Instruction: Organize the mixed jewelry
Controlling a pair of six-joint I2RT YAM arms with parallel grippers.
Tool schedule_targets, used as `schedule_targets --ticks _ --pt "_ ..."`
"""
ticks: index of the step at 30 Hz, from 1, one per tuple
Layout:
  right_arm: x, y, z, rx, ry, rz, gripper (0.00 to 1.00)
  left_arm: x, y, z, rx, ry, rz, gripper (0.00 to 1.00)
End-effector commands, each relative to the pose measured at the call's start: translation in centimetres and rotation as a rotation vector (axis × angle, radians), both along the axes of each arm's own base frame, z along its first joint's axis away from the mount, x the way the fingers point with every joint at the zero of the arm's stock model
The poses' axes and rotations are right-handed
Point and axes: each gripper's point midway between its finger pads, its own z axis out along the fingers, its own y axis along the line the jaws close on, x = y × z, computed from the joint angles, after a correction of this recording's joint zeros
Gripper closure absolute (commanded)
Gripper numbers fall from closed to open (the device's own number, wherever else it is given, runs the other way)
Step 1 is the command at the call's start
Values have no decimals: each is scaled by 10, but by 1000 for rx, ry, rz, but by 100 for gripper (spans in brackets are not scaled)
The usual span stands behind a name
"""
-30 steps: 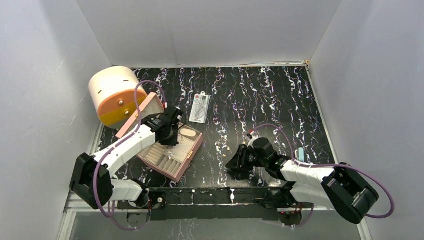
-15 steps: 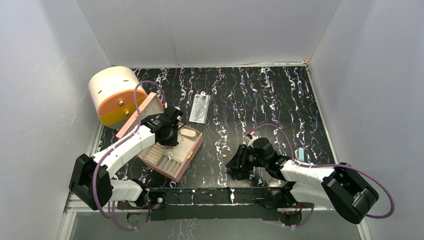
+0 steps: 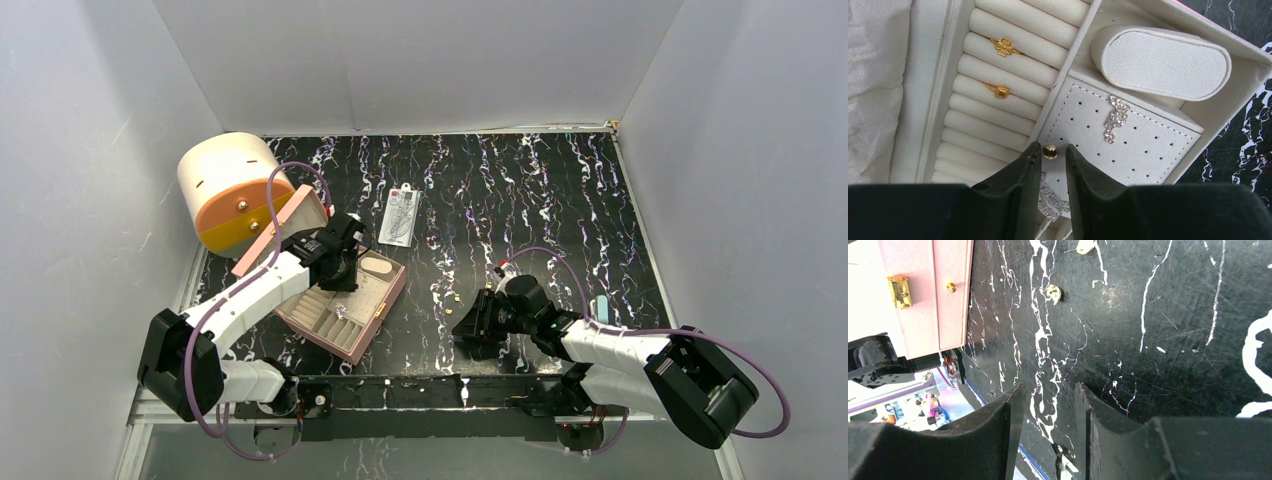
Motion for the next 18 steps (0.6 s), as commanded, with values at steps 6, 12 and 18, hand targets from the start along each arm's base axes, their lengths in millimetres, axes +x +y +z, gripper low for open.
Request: schedule_targets --ticks 6,12,18 --pt "11 2 9 -14 -52 -7 50 -12 -11 -10 -79 34 -9 75" --pt "13 2 11 -20 -63 -12 50 -10 -13 -7 -93 14 -10 76" --pt "15 2 13 -22 -68 -15 50 -9 -11 -9 -79 11 -8 77"
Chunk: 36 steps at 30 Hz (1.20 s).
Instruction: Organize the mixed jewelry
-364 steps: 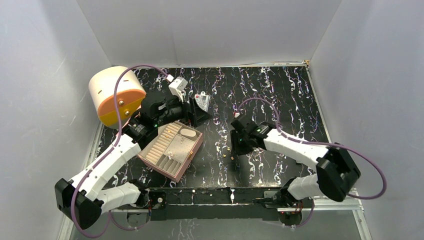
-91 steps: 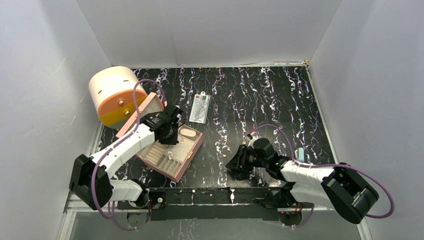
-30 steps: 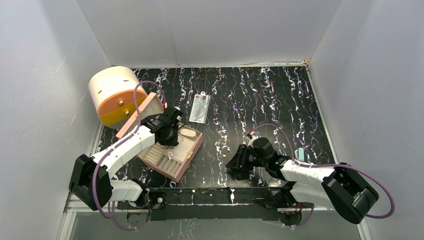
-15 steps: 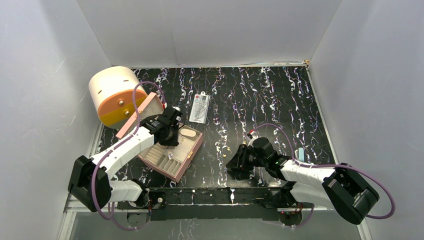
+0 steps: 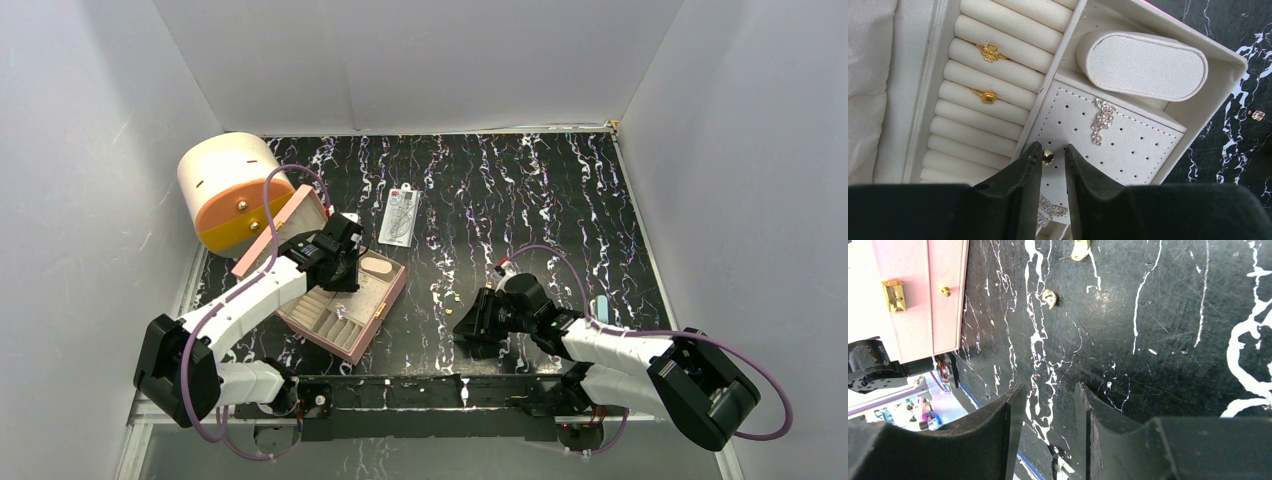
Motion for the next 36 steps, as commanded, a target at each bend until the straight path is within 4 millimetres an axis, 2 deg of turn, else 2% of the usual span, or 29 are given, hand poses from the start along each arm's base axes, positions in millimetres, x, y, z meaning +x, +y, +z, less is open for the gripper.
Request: schedule_targets --ticks 1,6,11,14,16,18,21,24,26,33,36 --pt "12 5 14 6 -54 -7 50 -10 0 -7 -8 33 -1 77" --pt "14 6 17 6 -64 -6 50 -1 3 4 11 -14 16 75" --pt "24 8 28 -13 -98 -17 50 16 -8 28 -34 -85 17 70" --pt "32 4 36 -48 -128 -41 49 25 -16 53 -104 -165 14 67" --pt "37 -3 37 -100 -137 -67 49 29 -25 78 -191 -243 5 66" --pt "44 -11 40 -152 -151 -100 49 30 -32 104 -285 -333 -5 58" --pt "53 -22 45 -222 -187 -141 47 25 -32 137 -380 -446 -14 49" --pt "59 -29 53 -271 -210 -160 46 17 -25 160 -425 -524 -19 42" --pt "61 -31 58 -291 -215 -156 46 9 -20 171 -453 -566 -17 34" --pt "64 -41 67 -397 -180 -169 46 -17 0 186 -516 -639 12 21" --pt "67 -36 69 -399 -180 -157 47 -31 -8 184 -628 -615 11 21"
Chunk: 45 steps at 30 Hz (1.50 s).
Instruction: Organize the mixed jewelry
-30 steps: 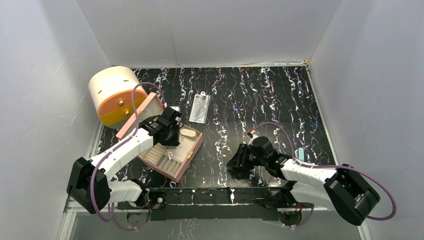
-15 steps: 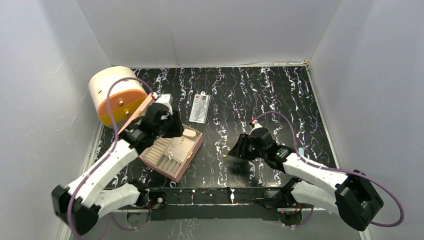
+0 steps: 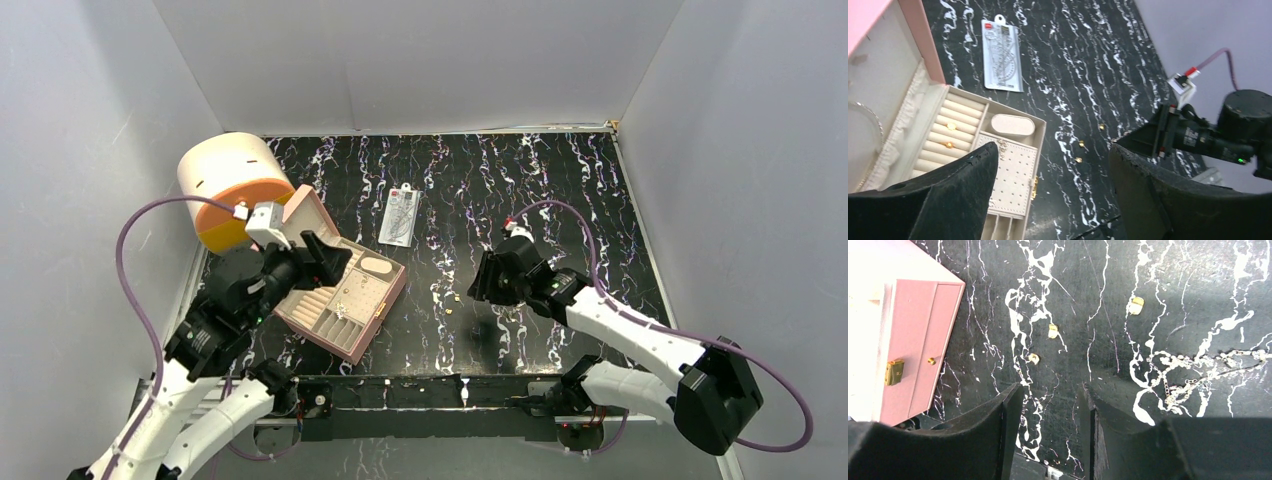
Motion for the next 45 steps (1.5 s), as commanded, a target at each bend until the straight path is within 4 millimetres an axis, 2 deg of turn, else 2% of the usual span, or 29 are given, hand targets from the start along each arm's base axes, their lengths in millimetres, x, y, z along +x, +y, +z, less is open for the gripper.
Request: schedule_targets --ticks 1,3,6,11,13,21,28,32,36,39,45 --pt "7 1 10 -46 -15 -6 47 -20 -12 -9 -130 39 -65 21" --pt "9 9 12 -46 -26 7 48 -32 -23 -9 -187 38 -139 22" --pt "13 23 16 -77 -42 13 48 -41 -23 -6 -217 22 -164 22" --pt "19 38 4 -176 -3 -2 49 -52 -20 7 -245 -5 -188 23" --pt "21 43 -3 -210 10 2 50 -53 -21 6 -245 -1 -193 23" --pt "23 36 -22 -368 25 1 51 -38 -29 -12 -201 12 -195 23" --pt "-7 56 -31 -310 88 145 53 -19 -38 -20 -163 -8 -193 23" --pt "-20 68 -36 -260 108 186 53 -6 -43 -34 -155 1 -176 24" --pt "-16 75 -35 -251 98 194 62 6 -49 -46 -159 4 -163 24" --pt "-9 68 -40 -320 91 167 67 12 -52 -54 -138 20 -159 24" --pt "-3 68 -52 -388 97 190 69 17 -56 -66 -112 54 -163 25"
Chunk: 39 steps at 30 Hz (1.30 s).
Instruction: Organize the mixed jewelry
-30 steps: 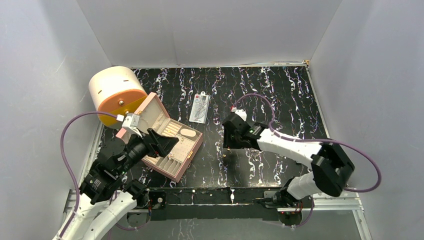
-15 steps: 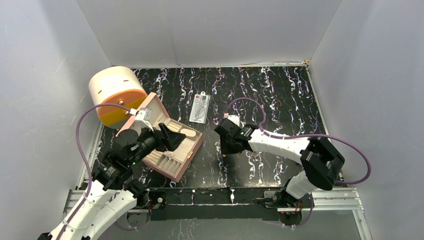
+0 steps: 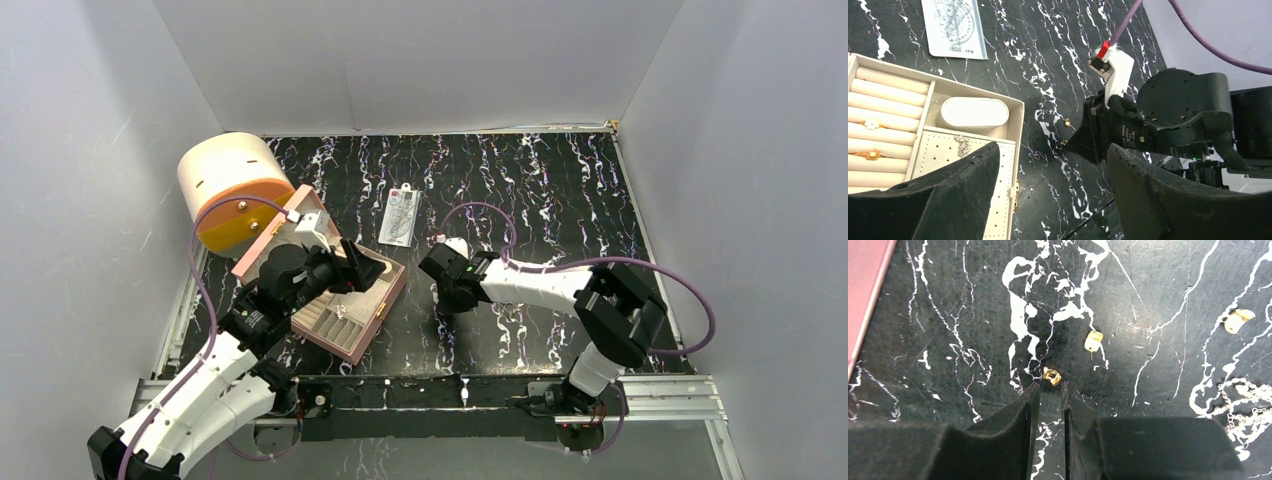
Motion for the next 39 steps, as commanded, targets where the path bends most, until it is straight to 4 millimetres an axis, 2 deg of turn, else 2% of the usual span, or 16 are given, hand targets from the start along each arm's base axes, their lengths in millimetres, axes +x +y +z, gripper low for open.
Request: schedule_targets --ticks 1,10,18,32,37,39 --pt "13 7 5 -21 -39 19 69 8 -2 11 -12 -57 7 25" --pt "22 16 12 -6 -76 41 67 10 -4 5 -4 -49 6 25" --pt "24 16 6 -36 -73 58 69 10 -4 -1 4 -36 7 25" --pt "25 16 7 -36 -74 62 88 10 -4 -13 16 -7 9 25" --pt "26 18 11 -24 -82 59 100 10 -4 -14 15 -1 8 25" --pt "27 20 14 -6 -95 57 100 10 -4 -14 14 2 9 25"
